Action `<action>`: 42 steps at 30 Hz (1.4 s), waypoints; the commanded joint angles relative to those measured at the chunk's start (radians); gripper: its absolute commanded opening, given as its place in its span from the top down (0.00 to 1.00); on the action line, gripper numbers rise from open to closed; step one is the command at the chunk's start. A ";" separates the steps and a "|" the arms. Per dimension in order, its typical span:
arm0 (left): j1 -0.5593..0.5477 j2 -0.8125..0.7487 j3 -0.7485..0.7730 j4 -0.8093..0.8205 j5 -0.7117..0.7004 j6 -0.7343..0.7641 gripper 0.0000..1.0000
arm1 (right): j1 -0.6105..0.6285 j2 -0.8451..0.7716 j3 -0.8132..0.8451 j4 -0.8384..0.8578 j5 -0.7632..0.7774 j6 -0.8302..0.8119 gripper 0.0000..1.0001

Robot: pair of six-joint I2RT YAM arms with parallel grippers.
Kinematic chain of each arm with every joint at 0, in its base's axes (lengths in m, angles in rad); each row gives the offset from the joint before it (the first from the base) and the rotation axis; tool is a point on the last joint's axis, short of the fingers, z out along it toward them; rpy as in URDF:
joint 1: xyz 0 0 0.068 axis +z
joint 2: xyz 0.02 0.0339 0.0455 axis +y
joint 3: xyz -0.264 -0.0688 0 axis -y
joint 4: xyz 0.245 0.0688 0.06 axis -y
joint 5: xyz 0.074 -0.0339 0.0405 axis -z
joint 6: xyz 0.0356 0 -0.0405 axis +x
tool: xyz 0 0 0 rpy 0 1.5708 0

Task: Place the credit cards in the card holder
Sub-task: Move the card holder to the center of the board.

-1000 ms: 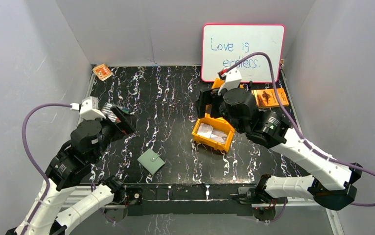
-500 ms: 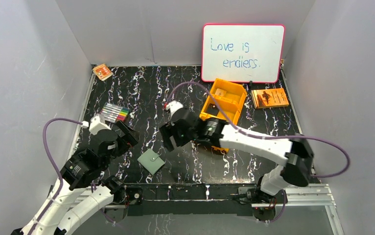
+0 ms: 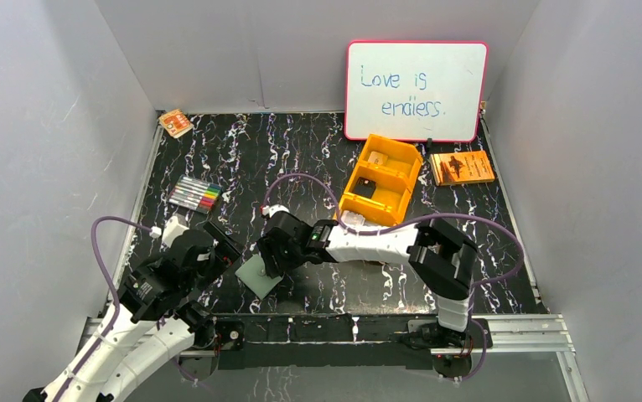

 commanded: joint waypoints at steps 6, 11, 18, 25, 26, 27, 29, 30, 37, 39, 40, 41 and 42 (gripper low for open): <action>-0.002 -0.050 -0.023 -0.049 0.018 -0.068 0.11 | 0.002 0.077 0.008 0.097 -0.009 0.074 0.34; -0.003 -0.040 -0.032 -0.051 0.029 -0.069 0.12 | 0.002 0.088 -0.020 0.104 -0.010 0.095 0.43; -0.002 -0.024 -0.069 -0.019 0.067 -0.060 0.12 | 0.001 0.076 -0.079 0.121 -0.013 0.127 0.62; -0.001 0.046 -0.120 0.048 0.120 -0.014 0.12 | -0.008 0.008 -0.181 0.123 0.050 0.183 0.71; -0.002 0.067 -0.128 0.071 0.132 -0.007 0.13 | -0.011 -0.010 -0.202 0.126 0.060 0.193 0.71; -0.002 0.085 -0.137 0.082 0.141 -0.003 0.13 | -0.015 -0.026 -0.224 0.130 0.071 0.205 0.71; -0.003 0.122 -0.153 0.108 0.153 0.004 0.15 | -0.023 -0.064 -0.268 0.137 0.087 0.226 0.72; -0.002 0.140 -0.163 0.122 0.160 0.007 0.15 | -0.027 -0.082 -0.291 0.140 0.091 0.235 0.72; -0.002 0.251 -0.228 0.299 0.248 0.049 0.30 | -0.058 -0.199 -0.397 0.141 0.099 0.249 0.71; -0.002 0.283 -0.234 0.342 0.268 0.054 0.34 | -0.058 -0.222 -0.383 0.119 0.106 0.224 0.68; -0.003 0.298 -0.235 0.359 0.274 0.058 0.35 | -0.057 -0.231 -0.370 0.101 0.115 0.209 0.65; -0.003 0.308 -0.234 0.373 0.277 0.061 0.36 | -0.057 -0.239 -0.355 0.084 0.122 0.195 0.62; -0.002 0.316 -0.232 0.384 0.279 0.062 0.37 | -0.057 -0.245 -0.338 0.065 0.128 0.182 0.59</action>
